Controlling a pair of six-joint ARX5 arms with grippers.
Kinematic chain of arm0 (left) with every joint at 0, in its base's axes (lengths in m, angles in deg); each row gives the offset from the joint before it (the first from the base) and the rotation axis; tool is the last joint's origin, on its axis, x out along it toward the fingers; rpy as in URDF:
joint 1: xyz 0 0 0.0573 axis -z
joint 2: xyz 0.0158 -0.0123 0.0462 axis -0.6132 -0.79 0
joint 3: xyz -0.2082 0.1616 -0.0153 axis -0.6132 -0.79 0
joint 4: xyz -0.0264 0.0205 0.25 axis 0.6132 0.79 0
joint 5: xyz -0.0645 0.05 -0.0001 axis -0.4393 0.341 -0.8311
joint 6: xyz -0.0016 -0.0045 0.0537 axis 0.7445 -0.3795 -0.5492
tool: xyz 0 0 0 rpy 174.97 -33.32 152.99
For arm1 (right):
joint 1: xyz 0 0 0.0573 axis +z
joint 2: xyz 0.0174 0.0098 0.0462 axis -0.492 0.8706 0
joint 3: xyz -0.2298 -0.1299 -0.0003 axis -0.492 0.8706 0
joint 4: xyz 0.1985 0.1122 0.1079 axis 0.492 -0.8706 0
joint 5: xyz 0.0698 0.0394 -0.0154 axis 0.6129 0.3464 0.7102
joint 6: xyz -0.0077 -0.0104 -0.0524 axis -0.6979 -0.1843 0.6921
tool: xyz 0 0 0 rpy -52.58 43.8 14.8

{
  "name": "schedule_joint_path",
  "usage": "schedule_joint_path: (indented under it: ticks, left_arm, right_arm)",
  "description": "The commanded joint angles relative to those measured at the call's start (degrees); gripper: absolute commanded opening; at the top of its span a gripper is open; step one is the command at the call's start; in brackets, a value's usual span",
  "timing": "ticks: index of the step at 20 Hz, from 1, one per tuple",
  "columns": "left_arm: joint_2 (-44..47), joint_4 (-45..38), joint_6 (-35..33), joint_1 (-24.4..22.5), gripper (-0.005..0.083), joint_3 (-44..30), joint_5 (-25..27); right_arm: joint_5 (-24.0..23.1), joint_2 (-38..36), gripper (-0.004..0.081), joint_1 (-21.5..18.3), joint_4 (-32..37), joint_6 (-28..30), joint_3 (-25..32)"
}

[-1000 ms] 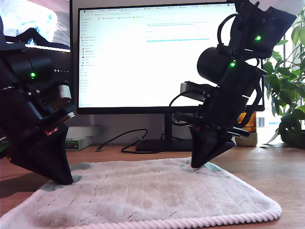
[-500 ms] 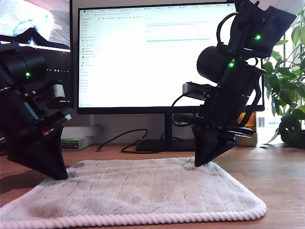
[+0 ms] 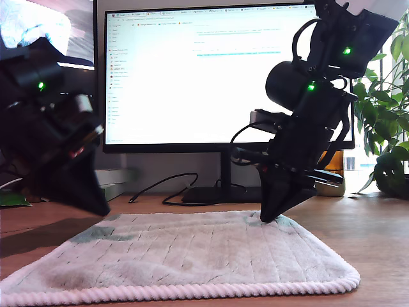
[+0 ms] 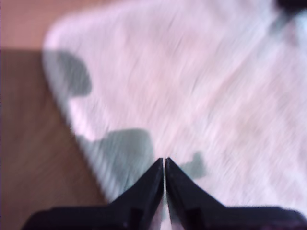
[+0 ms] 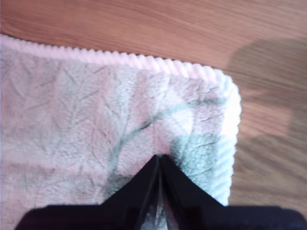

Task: Fold the tea towel to a neat square and place it to the right

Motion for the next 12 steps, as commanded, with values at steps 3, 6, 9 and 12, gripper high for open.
schedule_joint_path:
  ticks: [3,6,9,12]
  left_arm:
    - [3.1,1.2,-1.6,0.0,-0.0021,-0.3,-0.2]
    - [5.9,1.4,-1.6,0.0,-0.0021,-0.3,-0.2]
    - [9.0,2.9,-3.0,0.0,-0.0021,-0.3,0.0]
    - [12.0,4.4,-3.5,0.0,-0.0021,-0.3,0.0]
  right_arm:
    - [1.3,-0.2,-0.0013,0.3,-0.8,-0.4,-2.3]
    - [1.5,-2.4,-0.0013,0.3,-1.2,-0.4,-2.8]
    - [0.7,-5.4,-0.0013,0.3,-5.4,2.1,-2.8]
    - [-0.5,-8.2,-0.0013,0.3,-7.8,4.6,-2.8]
